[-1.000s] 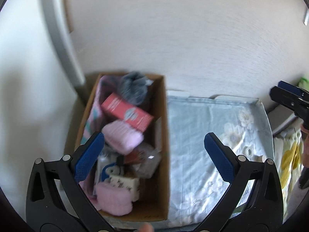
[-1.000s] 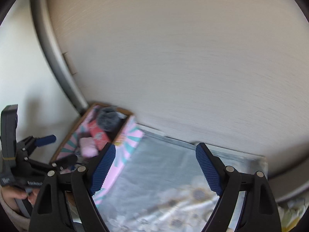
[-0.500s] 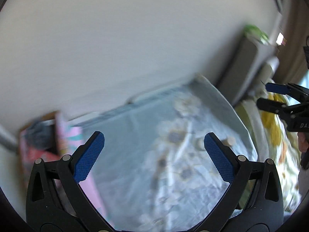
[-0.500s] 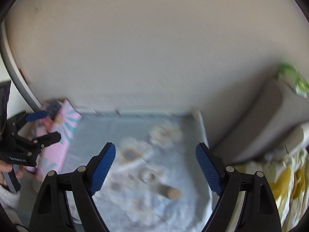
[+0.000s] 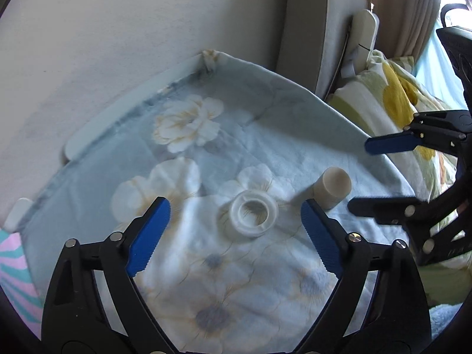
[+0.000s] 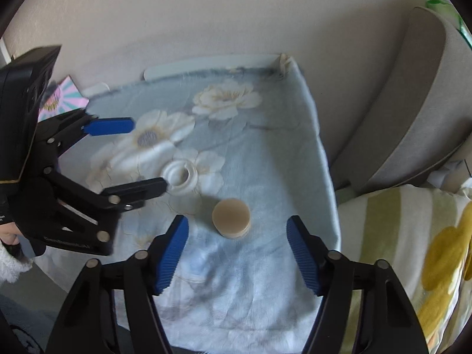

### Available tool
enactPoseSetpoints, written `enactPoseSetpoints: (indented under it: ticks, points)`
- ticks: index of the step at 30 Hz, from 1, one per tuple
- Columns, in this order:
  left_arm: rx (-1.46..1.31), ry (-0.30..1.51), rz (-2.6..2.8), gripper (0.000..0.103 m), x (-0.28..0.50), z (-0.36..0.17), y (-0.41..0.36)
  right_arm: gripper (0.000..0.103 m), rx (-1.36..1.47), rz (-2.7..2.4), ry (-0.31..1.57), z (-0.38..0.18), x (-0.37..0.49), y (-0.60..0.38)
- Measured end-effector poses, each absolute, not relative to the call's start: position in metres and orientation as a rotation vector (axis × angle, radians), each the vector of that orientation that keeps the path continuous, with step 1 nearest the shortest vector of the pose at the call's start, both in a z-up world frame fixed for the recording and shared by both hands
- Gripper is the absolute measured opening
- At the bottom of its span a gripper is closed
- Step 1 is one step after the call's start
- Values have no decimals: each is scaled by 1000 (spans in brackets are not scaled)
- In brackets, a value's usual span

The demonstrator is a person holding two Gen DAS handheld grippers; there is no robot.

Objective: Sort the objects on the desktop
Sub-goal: 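Withdraw both tools toward the tape roll and beige cap, then grasp the clear tape roll with left tool while right tool grasps the beige cap, then carry tape roll and beige cap into the cardboard box and release both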

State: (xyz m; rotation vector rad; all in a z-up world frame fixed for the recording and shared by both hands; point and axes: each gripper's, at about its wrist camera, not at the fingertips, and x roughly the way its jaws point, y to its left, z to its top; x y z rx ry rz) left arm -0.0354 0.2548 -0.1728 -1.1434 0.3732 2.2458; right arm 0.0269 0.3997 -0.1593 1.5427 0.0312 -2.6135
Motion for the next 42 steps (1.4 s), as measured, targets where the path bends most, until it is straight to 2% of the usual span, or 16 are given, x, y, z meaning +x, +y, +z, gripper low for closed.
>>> enactPoseSetpoints:
  ticks: [2,4,6,10,14,17,28,34,42]
  points:
    - [-1137,360,2243,86,-38,-178,257,60,1522,-2618,63,-165,26,398]
    - [-1135,343,2230,80,-39,-183,258,57,1501,-2614,86,-168,24,397]
    - [-1142,338,2208,68,-41,-189,259,52,1489,-2613,95,-172,20,398]
    - [-1146,362,2182,63,-40,-199,265,46,1474,-2594,79,-177,17,403]
    - [-1157,364,2169,53,-41,-203,265,34,1468,-2560,87,-181,16,402]
    - [-1168,360,2158,40,-42,-206,265,31,1458,-2550,114,-183,16,399]
    - [-1136,325,2160,40,-39,-185,262,30,1430,-2579,114,-171,20,399]
    - [-1138,300,2170,40,-34,-146,254,30,1418,-2606,100,-142,20,396]
    - [-1135,209,2286,40,-28,-72,202,30,1335,-2595,130,-84,8,369]
